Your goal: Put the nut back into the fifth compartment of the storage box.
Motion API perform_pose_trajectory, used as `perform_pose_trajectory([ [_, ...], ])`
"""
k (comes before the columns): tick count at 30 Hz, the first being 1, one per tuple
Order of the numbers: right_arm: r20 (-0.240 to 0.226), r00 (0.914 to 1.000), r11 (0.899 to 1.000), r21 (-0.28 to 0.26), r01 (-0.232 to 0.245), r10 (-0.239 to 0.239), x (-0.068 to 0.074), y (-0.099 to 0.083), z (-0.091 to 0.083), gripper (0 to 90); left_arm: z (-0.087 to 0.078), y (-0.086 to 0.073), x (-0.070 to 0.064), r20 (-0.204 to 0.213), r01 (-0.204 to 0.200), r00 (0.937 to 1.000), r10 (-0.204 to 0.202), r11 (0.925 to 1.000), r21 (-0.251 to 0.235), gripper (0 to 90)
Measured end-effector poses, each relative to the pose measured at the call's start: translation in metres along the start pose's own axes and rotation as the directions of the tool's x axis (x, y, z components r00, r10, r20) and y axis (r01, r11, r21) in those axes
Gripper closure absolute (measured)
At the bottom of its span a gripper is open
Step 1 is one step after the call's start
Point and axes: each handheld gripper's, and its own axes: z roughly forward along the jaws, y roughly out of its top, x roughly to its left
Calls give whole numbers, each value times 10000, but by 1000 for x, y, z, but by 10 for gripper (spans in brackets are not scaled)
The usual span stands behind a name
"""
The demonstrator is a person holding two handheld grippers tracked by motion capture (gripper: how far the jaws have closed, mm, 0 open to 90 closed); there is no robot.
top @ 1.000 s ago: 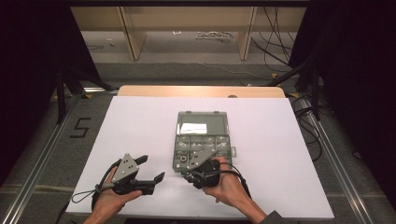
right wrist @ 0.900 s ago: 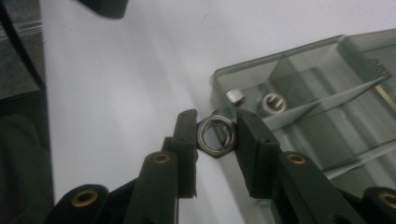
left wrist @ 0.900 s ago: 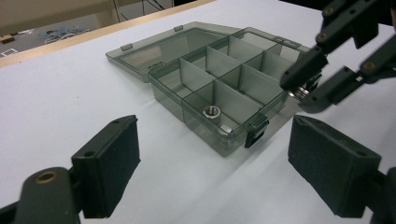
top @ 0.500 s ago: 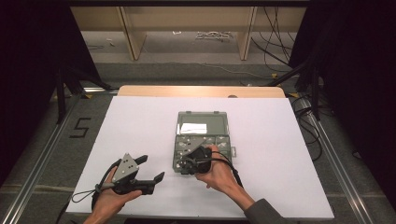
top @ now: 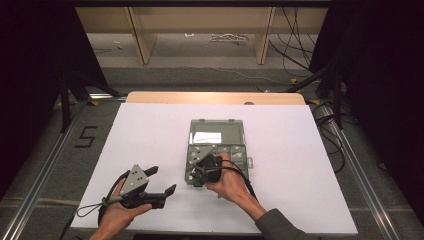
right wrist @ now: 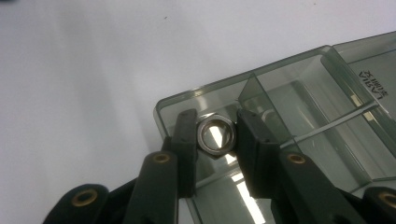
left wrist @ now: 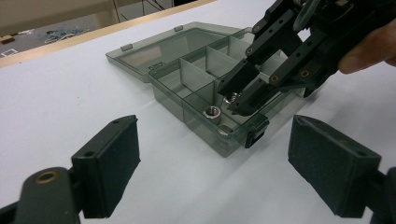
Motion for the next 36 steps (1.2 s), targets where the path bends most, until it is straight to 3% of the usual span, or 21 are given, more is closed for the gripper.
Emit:
perform_pose_trajectory([
  [7,122,9999,9999,-85,-102,103,-3,2,1,703,0,0,0,15,64,10000,-64,10000,9,164],
  [17,-60,9996,9996,-58,-259,259,-6,3,5,695,1,0,0,80,69,9999,-69,10000,-8,164],
  [26,41,9968,9958,-462,-790,793,-11,6,-7,515,0,0,0,19,51,10000,-51,10000,30,164],
  [36,332,9939,9875,-1215,-1002,1049,-18,4,-30,440,1,0,1,26,126,9999,-126,9999,-11,164],
])
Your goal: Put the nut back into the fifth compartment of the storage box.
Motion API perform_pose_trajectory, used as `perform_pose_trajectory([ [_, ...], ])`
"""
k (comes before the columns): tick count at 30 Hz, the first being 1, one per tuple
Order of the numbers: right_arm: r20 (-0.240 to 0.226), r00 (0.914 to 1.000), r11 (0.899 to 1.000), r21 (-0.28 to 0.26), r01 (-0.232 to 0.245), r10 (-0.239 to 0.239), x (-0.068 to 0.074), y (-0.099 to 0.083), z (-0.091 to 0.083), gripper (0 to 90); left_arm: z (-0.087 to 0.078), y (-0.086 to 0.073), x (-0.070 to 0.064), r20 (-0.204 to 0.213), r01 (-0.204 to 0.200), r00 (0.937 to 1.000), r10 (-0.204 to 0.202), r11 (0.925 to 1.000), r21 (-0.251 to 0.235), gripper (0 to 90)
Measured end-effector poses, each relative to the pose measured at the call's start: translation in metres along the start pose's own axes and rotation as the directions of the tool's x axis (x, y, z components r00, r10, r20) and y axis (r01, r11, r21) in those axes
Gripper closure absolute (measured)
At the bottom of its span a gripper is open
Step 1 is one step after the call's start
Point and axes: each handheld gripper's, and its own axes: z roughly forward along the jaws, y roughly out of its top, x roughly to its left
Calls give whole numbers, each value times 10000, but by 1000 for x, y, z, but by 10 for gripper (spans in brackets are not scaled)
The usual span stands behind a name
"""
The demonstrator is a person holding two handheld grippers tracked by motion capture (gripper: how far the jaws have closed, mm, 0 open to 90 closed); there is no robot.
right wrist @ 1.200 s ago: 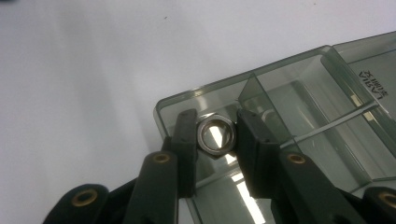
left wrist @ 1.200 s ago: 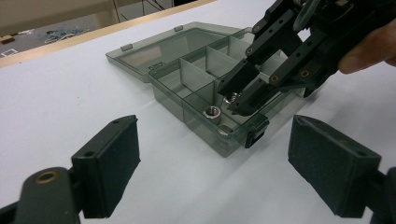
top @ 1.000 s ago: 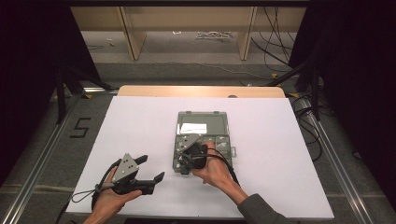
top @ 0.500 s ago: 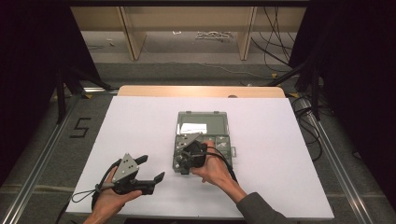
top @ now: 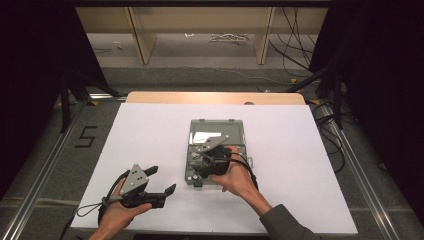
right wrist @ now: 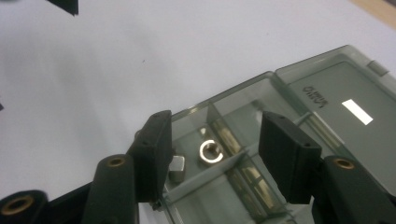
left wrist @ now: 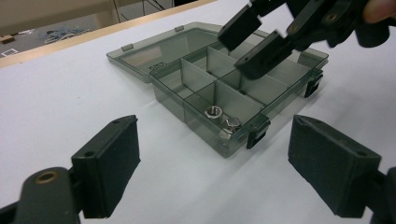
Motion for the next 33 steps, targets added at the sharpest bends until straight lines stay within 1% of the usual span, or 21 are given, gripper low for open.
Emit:
perform_pose_trajectory([
  [3,1,9999,9998,-37,-171,171,-2,-1,-11,414,1,1,2,-97,-34,9999,34,10000,13,164],
  [4,98,9996,9995,-196,-248,250,-2,-3,-13,402,2,1,2,-52,-16,10000,16,10000,-3,164],
  [5,94,9995,9993,-202,-302,303,-2,-3,-16,398,2,2,5,-33,-133,9999,133,9999,69,164],
  [6,60,9995,9994,-171,-308,309,-3,-4,-20,390,3,3,5,-111,-31,9999,32,10000,36,164],
  [7,142,9990,9985,-357,-411,416,-2,-6,-22,372,4,4,7,-120,-64,9999,64,10000,9,164],
  [9,140,9989,9986,-289,-450,454,-3,-9,-29,356,7,5,11,-136,204,9997,-204,9998,11,164],
  [13,298,9975,9971,-437,-631,644,-5,-17,-41,329,13,9,20,-165,497,9986,-496,9988,13,164],
  [15,337,9973,9966,-523,-635,653,-6,-22,-47,318,17,12,24,-212,535,9983,-535,9986,14,163],
  [16,385,9963,9960,-489,-752,771,-5,-25,-51,315,19,14,27,-170,613,9980,-613,9981,-4,163],
  [18,368,9960,9951,-598,-790,813,-5,-31,-55,315,24,18,30,-240,793,9966,-792,9968,54,163],
  [19,402,9953,9947,-568,-853,876,-4,-34,-58,314,27,20,32,-182,815,9965,-814,9967,47,163],
  [20,390,9963,9953,-625,-735,760,-5,-37,-60,314,30,23,33,-134,957,9953,-956,9954,69,163],
  [21,408,9950,9939,-659,-888,916,-4,-40,-62,312,33,25,33,-152,971,9952,-971,9953,31,163],
  [22,464,9938,9930,-665,-977,1008,-4,-42,-65,308,36,27,36,-69,824,9966,-824,9966,39,163],
  [23,454,9935,9927,-666,-1008,1040,-5,-45,-67,301,39,30,36,-96,1088,9940,-1087,9940,99,163],
  [24,452,9933,9922,-697,-1033,1065,-6,-49,-69,300,42,31,37,-70,1176,9930,-1176,9930,92,163],
  [26,480,9916,9909,-663,-1169,1202,-6,-53,-72,300,47,35,40,-82,1188,9929,-1187,9928,121,163],
  [28,544,9912,9904,-744,-1168,1209,-7,-58,-74,292,53,38,44,-41,1396,9902,-1396,9900,208,163],
  [29,544,9898,9894,-689,-1279,1318,-6,-60,-75,291,56,39,45,-79,1535,9881,-1534,9878,263,163],
  [31,538,9898,9894,-686,-1282,1320,-6,-63,-77,275,62,42,50,29,1608,9869,-1611,9862,385,166],
  [33,573,9887,9883,-734,-1341,1384,-5,-66,-79,272,69,44,53,9,1741,9847,-1744,9835,495,168],
])
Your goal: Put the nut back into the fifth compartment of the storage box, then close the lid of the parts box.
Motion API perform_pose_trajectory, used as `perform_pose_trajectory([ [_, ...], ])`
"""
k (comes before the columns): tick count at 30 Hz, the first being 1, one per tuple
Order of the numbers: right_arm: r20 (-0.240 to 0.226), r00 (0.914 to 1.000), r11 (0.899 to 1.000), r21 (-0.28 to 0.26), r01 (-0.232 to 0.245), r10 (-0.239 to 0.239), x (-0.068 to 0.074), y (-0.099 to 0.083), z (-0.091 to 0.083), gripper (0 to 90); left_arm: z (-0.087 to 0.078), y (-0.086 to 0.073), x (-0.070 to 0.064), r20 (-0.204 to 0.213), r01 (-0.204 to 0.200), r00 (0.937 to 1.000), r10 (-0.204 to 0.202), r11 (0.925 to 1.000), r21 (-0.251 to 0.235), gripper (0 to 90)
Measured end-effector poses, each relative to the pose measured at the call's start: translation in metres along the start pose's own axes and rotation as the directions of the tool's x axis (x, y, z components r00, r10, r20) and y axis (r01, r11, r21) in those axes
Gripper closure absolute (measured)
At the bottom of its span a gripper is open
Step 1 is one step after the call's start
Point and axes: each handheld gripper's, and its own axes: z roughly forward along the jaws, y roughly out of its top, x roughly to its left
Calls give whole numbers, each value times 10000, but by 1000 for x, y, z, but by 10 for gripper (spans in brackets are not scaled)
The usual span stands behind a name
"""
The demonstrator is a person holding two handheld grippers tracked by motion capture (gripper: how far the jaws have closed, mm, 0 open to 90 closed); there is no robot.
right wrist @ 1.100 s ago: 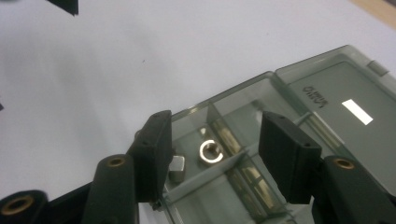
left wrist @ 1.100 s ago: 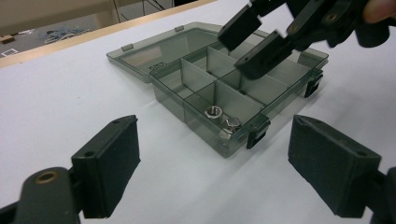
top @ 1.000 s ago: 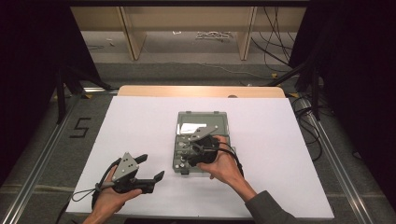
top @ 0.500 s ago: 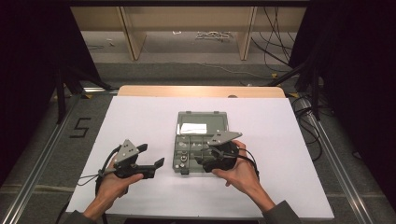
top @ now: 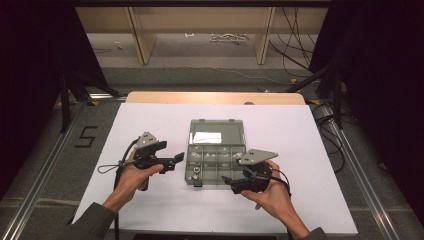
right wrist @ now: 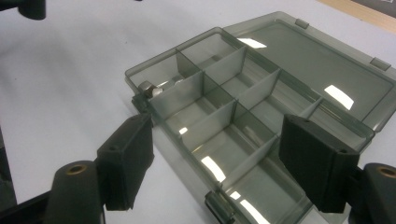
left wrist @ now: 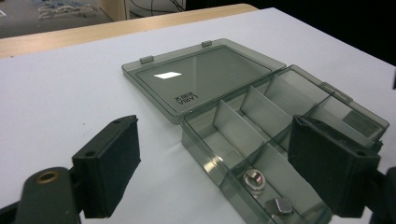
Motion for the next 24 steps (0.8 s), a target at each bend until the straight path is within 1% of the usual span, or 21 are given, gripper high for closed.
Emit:
perform_pose_trajectory([
  [2,-10,10000,10000,3,-12,12,1,-3,-2,256,7,2,3,43,223,9997,-224,9997,40,167],
  [3,20,9999,9999,37,-110,110,1,-4,-3,247,10,3,4,103,449,9989,-450,9989,111,165],
  [4,83,9998,9999,-1,-160,160,2,-6,-4,239,13,4,6,126,417,9990,-421,9988,250,164],
  [5,25,10000,10000,-55,-83,83,2,-8,-4,235,17,4,6,67,549,9985,-551,9981,280,164],
  [6,12,9999,9999,-41,-117,117,3,-10,-4,233,20,5,7,10,419,9991,-419,9987,280,164],
  [7,16,9999,9999,-42,-126,126,4,-12,-5,227,22,6,8,4,389,9992,-389,9988,296,164],
  [8,31,10000,10000,-7,-74,74,5,-14,-6,215,25,7,8,12,532,9986,-533,9977,413,164],
  [10,120,9999,9999,-7,-103,103,5,-16,-7,202,29,8,10,114,573,9982,-581,9968,562,164],
  [11,119,9997,9998,-14,-200,200,6,-17,-9,200,32,9,9,147,653,9977,-661,9966,508,164],
  [12,107,9998,9999,-85,-145,146,5,-18,-10,197,33,10,10,194,656,9976,-668,9963,551,164],
  [13,177,9997,9998,-75,-162,163,5,-19,-11,191,35,10,10,204,733,9970,-749,9950,683,164],
  [15,193,9996,9997,-92,-208,210,5,-21,-11,186,39,11,13,169,679,9974,-696,9939,873,164],
  [16,270,9992,9996,-93,-276,278,6,-23,-12,186,41,12,13,199,859,9959,-877,9931,798,164],
  [17,272,9991,9995,-49,-311,312,7,-23,-13,186,42,12,14,246,902,9954,-926,9924,837,164],
  [18,293,9993,9997,-58,-218,220,6,-24,-12,186,44,13,15,268,990,9945,-1015,9916,831,164],
  [19,308,9989,9994,-38,-344,345,7,-25,-13,186,45,14,15,249,1012,9943,-1038,9910,879,164],
  [20,337,9990,9996,-87,-276,279,7,-26,-13,187,47,15,16,261,954,9948,-982,9911,926,164],
  [21,314,9989,9994,-37,-334,335,7,-27,-14,187,46,16,17,242,805,9962,-836,9908,1086,164],
  [22,350,9989,9995,-73,-316,319,7,-28,-14,187,49,16,17,226,958,9949,-982,9914,896,164],
  [23,332,9988,9993,-56,-366,367,7,-28,-15,187,50,17,17,182,1037,9942,-1058,9905,907,164],
  [24,366,9983,9990,-42,-444,445,7,-29,-15,187,51,17,19,206,989,9946,-1013,9906,950,164],
])
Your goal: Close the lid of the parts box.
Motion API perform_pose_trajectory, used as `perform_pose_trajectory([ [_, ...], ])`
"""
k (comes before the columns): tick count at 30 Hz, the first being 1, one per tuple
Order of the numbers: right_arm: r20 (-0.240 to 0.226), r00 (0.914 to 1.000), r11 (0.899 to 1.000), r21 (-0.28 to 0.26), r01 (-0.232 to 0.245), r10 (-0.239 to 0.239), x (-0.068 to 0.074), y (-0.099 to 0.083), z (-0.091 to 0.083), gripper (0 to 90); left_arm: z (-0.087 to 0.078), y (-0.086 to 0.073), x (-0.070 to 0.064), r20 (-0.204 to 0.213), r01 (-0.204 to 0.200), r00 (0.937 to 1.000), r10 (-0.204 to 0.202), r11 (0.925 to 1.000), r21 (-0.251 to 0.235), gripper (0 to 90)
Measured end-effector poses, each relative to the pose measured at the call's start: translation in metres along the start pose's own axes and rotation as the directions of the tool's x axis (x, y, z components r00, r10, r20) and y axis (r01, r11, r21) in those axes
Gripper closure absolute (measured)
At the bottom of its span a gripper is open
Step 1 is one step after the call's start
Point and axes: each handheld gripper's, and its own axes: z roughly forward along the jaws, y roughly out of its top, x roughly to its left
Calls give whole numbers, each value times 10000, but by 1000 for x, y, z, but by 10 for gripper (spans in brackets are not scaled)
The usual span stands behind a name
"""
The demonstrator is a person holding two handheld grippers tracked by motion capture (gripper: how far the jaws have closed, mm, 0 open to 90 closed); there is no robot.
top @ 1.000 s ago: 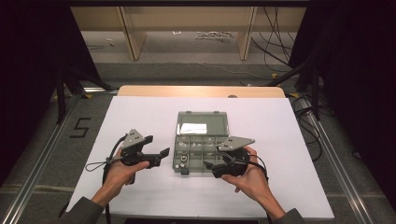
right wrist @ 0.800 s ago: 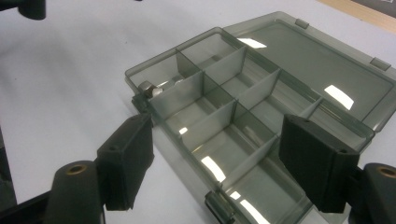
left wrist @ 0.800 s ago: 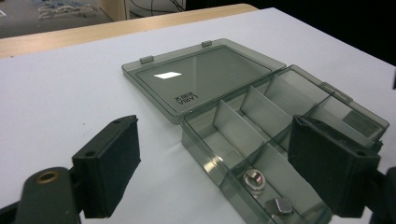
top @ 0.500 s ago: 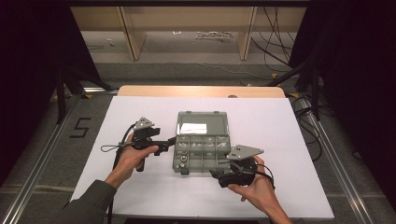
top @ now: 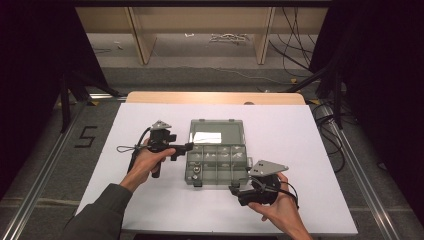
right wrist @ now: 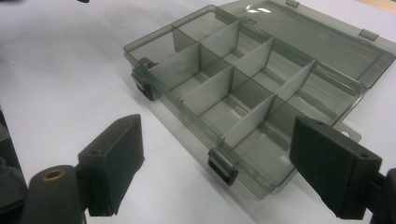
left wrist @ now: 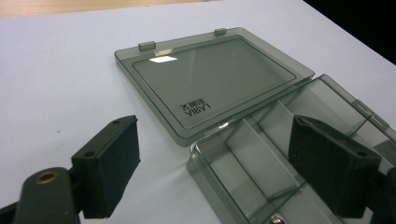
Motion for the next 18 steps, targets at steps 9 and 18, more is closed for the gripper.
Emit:
perform_pose_trajectory([
  [9,20,10000,10000,63,-4,4,-1,-7,-1,187,15,0,6,51,399,9992,-401,9986,355,166],
  [18,49,9999,9998,129,-127,126,0,-12,-4,186,26,7,5,469,1131,9921,-1160,9917,609,176],
])
